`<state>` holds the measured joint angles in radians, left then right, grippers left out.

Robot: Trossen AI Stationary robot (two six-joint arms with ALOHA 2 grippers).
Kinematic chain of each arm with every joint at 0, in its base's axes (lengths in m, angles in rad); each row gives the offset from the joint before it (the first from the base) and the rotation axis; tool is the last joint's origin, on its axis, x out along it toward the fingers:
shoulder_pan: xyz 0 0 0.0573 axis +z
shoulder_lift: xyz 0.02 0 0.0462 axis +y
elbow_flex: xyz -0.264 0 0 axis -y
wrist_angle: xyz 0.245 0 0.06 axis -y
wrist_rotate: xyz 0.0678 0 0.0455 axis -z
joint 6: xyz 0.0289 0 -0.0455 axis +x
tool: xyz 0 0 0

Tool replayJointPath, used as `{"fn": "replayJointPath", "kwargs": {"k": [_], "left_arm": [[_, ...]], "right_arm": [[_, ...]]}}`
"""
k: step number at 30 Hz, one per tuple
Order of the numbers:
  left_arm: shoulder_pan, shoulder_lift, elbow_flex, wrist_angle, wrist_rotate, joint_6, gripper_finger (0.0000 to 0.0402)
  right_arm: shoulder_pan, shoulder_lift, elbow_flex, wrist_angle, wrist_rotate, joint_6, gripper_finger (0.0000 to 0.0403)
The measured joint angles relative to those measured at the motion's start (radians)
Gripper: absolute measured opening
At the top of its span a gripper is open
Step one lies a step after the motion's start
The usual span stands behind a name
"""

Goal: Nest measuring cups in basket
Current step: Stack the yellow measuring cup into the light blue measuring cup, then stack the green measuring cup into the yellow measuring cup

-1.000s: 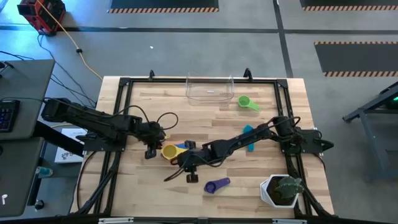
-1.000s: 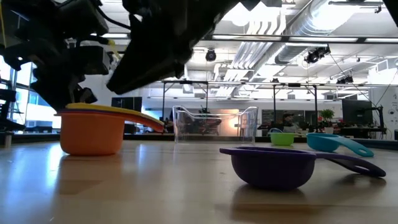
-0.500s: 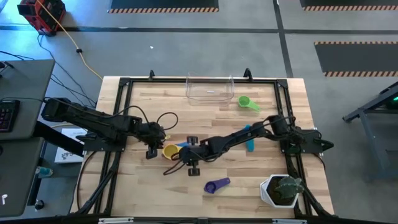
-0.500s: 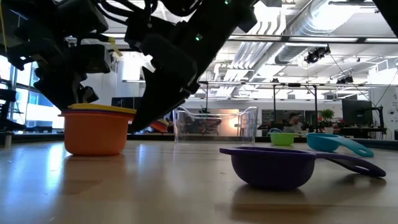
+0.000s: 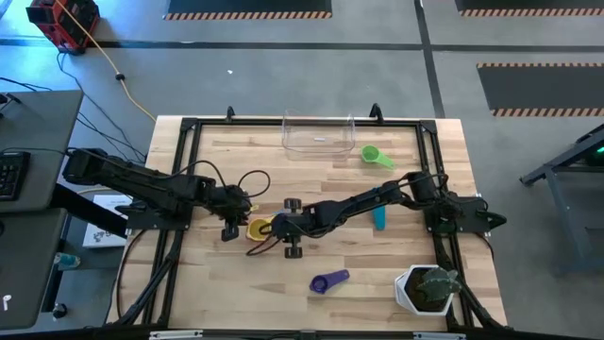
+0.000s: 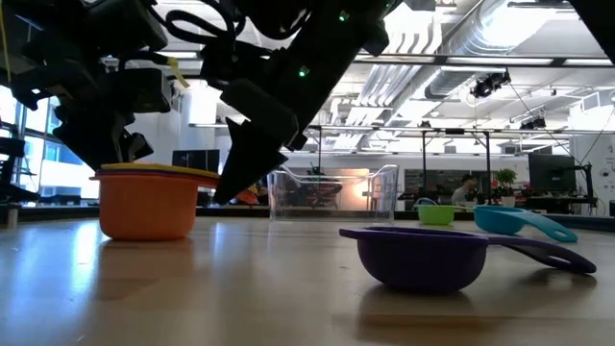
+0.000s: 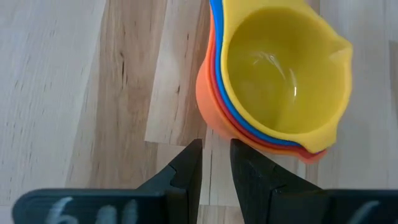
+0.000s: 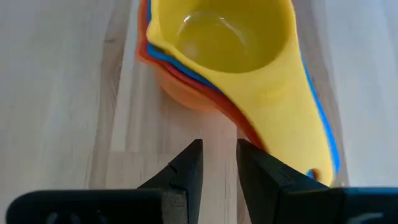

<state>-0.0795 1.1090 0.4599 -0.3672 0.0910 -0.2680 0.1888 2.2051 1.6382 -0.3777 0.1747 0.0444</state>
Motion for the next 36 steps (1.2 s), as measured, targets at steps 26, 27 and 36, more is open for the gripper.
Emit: {"fn": "replayJointPath", "kwargs": {"k": [26,27,36], "left_arm": [[0.0,-0.069,0.0,-0.062,-0.018,-0.083,0.0074],[0.0,-0.086,0.0,-0.073,-0.021,-0.093,0.0074],[0.0,-0.229,0.0,-0.141,-0.049,-0.142,0.0074]], "right_arm": [[0.001,-0.003,0.135,-0.518,0.048,0.049,0.0089],[0.001,-0.003,0.135,-0.545,0.064,0.056,0.0089],[-0.019,-0.043,0.024,-0.638,0.151,0.139,0.0089]]}}
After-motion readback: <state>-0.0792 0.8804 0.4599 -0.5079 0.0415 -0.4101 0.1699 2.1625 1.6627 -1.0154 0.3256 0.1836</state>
